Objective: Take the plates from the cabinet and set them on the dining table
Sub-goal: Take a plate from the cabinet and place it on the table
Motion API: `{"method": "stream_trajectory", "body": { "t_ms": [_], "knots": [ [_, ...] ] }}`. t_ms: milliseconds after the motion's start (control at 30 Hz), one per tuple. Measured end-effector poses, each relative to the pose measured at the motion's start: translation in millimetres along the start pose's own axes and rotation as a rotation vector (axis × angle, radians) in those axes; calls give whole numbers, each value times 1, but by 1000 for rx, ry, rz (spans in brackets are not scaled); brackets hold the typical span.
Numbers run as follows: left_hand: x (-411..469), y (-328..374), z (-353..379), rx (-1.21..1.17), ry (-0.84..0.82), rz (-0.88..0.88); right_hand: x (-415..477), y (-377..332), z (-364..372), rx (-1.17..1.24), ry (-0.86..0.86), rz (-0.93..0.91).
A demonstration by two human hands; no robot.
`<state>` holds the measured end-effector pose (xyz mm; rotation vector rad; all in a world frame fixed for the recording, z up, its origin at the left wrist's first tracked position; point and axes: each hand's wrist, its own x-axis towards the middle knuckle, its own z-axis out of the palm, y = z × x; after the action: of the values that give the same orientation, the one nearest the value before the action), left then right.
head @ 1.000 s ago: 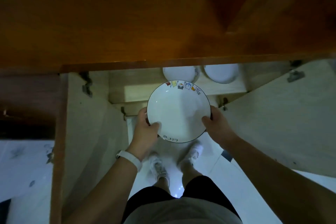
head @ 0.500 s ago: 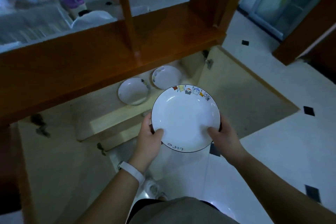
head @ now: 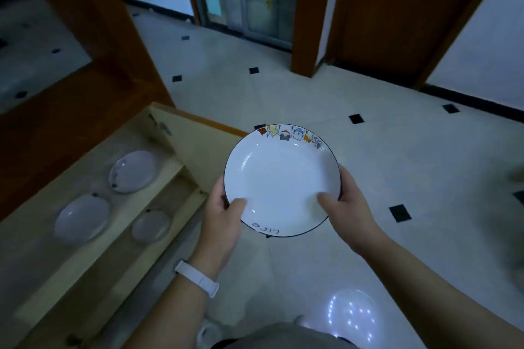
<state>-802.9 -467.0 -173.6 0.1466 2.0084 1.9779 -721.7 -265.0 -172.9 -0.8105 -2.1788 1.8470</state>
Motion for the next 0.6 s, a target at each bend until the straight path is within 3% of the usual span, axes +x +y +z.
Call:
{"method": "stream_trajectory", "body": {
  "t_ms": [233, 600],
  "knots": [
    [7, 21, 105, 32, -188, 3, -10, 7, -103, 61, 178, 14],
    [62, 37, 218, 39, -479, 31, 1, 23, -177, 153, 508, 85]
  ]
}}
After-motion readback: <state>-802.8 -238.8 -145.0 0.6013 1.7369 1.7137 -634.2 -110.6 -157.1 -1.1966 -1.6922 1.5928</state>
